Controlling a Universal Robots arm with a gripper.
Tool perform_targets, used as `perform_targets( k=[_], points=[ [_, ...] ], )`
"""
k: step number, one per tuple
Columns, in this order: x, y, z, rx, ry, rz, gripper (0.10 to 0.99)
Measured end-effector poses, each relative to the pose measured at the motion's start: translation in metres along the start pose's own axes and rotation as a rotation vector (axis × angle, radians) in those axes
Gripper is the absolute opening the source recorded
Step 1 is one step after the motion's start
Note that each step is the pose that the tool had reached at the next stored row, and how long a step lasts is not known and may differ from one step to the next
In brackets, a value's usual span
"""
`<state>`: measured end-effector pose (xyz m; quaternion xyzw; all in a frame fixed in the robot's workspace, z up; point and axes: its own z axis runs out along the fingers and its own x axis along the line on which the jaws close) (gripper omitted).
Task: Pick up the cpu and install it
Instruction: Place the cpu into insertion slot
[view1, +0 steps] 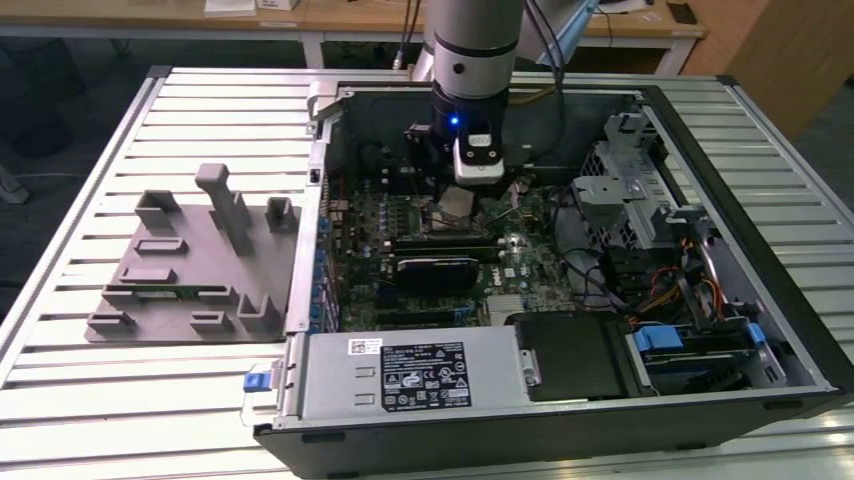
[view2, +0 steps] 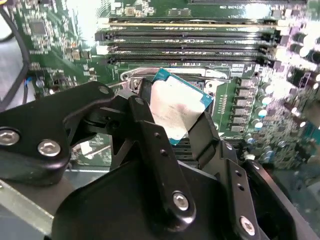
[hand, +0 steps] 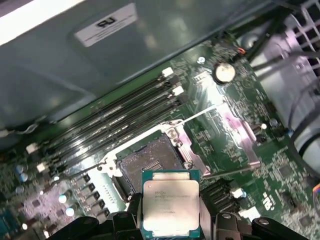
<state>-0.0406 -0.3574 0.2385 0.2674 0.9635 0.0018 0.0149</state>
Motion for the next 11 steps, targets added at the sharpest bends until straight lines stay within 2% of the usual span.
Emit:
perform_targets(
  k=[11],
  points=[
    [0.0000,0.0000,0.0005,0.006,-0.0023,0.199,0.541]
  ],
)
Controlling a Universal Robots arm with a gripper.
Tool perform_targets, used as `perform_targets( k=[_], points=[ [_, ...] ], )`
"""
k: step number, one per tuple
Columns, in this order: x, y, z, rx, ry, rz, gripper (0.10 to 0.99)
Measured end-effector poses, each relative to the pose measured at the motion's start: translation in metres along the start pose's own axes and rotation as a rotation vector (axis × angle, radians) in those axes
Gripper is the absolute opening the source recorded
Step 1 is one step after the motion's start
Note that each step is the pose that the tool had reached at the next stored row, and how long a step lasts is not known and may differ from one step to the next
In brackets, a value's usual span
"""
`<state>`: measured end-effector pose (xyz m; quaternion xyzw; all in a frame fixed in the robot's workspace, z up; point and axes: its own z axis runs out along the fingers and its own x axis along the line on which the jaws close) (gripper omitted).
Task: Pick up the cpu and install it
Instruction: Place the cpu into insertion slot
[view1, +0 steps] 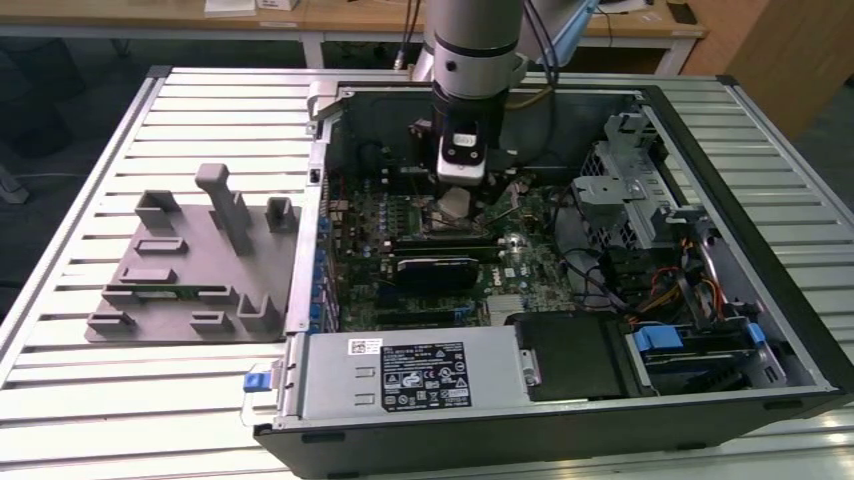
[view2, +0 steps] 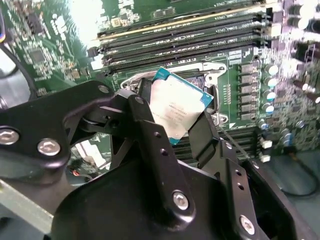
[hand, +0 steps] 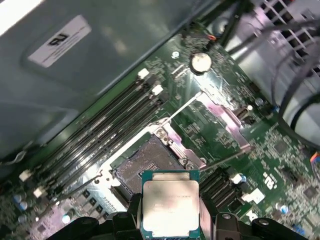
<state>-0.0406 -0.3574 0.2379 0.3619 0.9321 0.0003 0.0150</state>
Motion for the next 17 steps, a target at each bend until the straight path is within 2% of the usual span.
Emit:
perform_targets(
  k=[17],
  points=[
    [0.0001,0.0000,0.0010,0.008,-0.0035,0.310,0.541]
  ],
)
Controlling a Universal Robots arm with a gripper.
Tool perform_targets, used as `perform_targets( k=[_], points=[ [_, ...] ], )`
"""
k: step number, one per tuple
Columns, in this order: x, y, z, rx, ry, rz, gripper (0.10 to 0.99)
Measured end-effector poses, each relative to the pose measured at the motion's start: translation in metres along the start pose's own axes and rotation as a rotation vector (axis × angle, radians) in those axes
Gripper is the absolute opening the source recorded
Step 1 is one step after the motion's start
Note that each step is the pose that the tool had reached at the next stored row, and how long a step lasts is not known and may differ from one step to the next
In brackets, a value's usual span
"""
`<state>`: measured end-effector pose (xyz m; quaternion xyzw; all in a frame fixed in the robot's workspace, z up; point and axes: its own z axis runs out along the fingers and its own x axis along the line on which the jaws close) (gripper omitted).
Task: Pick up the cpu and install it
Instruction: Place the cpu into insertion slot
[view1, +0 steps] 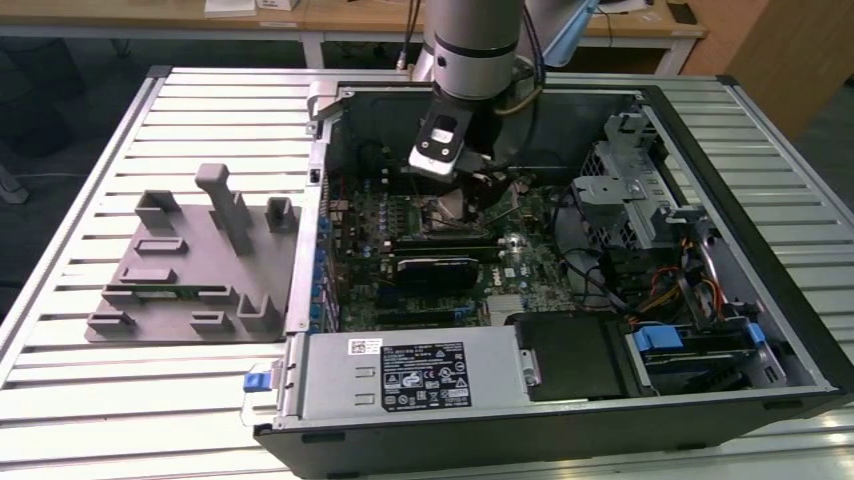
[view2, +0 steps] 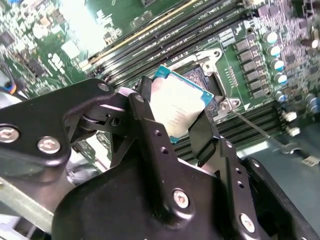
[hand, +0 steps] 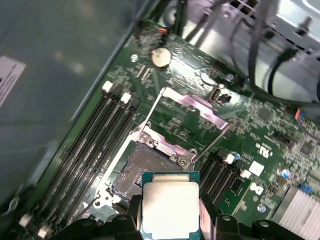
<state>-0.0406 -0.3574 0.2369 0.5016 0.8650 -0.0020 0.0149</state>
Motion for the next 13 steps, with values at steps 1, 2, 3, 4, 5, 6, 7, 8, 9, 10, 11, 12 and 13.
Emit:
perform_targets(
  k=[1,2,3,4,5,6,7,8,9,10,11,12,13],
  points=[
    [0.0000,0.0000,0.0000,0.001,-0.0003,0.018,0.541],
    [0.0000,0.0000,0.0001,0.001,-0.0004,0.036,0.541],
    [0.0000,0.0000,0.0002,0.002,-0.0007,0.054,0.541],
    [0.0000,0.0000,0.0002,0.002,-0.0009,0.071,0.541],
    [0.0000,0.0000,0.0002,0.002,-0.0009,0.078,0.541],
    [0.0000,0.0000,0.0002,0.002,-0.0010,0.080,0.541],
    [0.0000,0.0000,0.0003,0.003,-0.0011,0.093,0.541],
    [0.0000,0.0000,0.0005,0.003,-0.0012,0.111,0.541],
    [0.0000,0.0000,0.0006,0.004,-0.0014,0.129,0.541],
    [0.0000,0.0000,0.0007,0.004,-0.0017,0.147,0.541],
    [0.0000,0.0000,0.0009,0.005,-0.0019,0.164,0.541],
    [0.0000,0.0000,0.0010,0.005,-0.0021,0.183,0.541],
    [0.0000,0.0000,0.0011,0.006,-0.0023,0.200,0.541]
  ],
)
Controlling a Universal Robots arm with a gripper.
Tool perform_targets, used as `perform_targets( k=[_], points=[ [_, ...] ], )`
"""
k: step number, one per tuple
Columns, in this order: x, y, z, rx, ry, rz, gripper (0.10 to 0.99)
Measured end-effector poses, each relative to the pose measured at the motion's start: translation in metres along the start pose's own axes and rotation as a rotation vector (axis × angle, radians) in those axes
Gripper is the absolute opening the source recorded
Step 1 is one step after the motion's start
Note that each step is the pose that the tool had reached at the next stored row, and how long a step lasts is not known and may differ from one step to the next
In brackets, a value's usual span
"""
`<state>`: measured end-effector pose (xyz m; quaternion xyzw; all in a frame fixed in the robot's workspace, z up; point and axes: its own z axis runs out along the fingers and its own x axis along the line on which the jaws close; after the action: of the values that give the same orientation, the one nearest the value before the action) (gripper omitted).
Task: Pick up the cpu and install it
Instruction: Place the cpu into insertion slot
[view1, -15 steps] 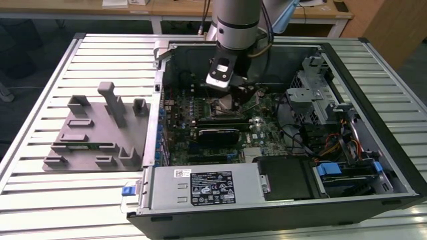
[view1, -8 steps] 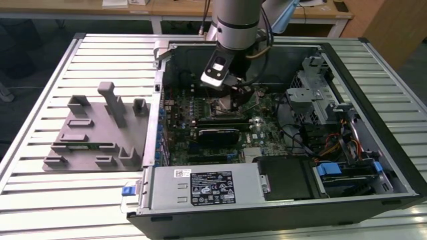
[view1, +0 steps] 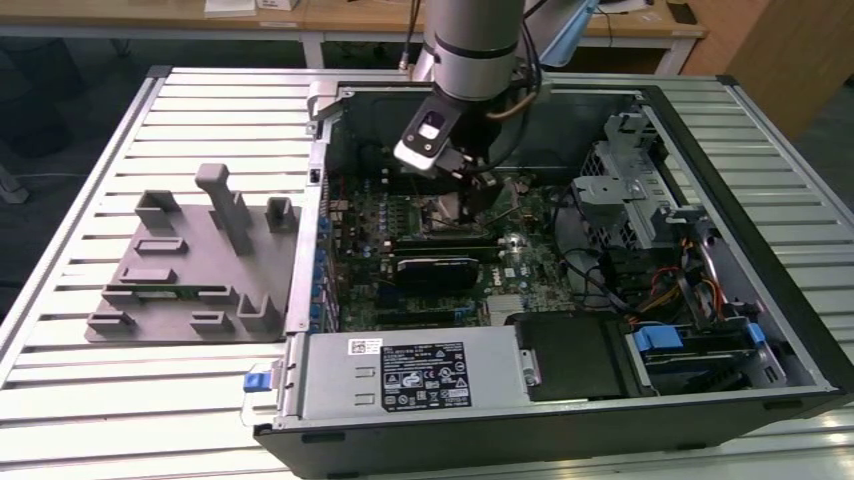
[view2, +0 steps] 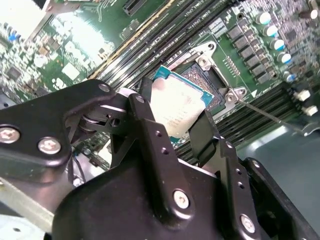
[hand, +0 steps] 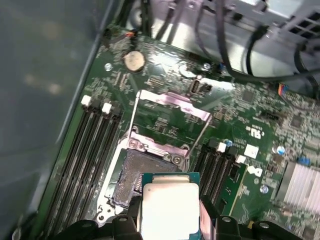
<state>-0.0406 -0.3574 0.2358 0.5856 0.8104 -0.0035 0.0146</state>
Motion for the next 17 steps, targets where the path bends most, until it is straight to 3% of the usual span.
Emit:
perform_targets(
  k=[12,17],
  points=[
    [0.0001,0.0000,0.0028,0.006,-0.0025,0.219,0.541],
    [0.0007,0.0006,0.0039,0.009,-0.0096,0.272,0.541]
  ],
)
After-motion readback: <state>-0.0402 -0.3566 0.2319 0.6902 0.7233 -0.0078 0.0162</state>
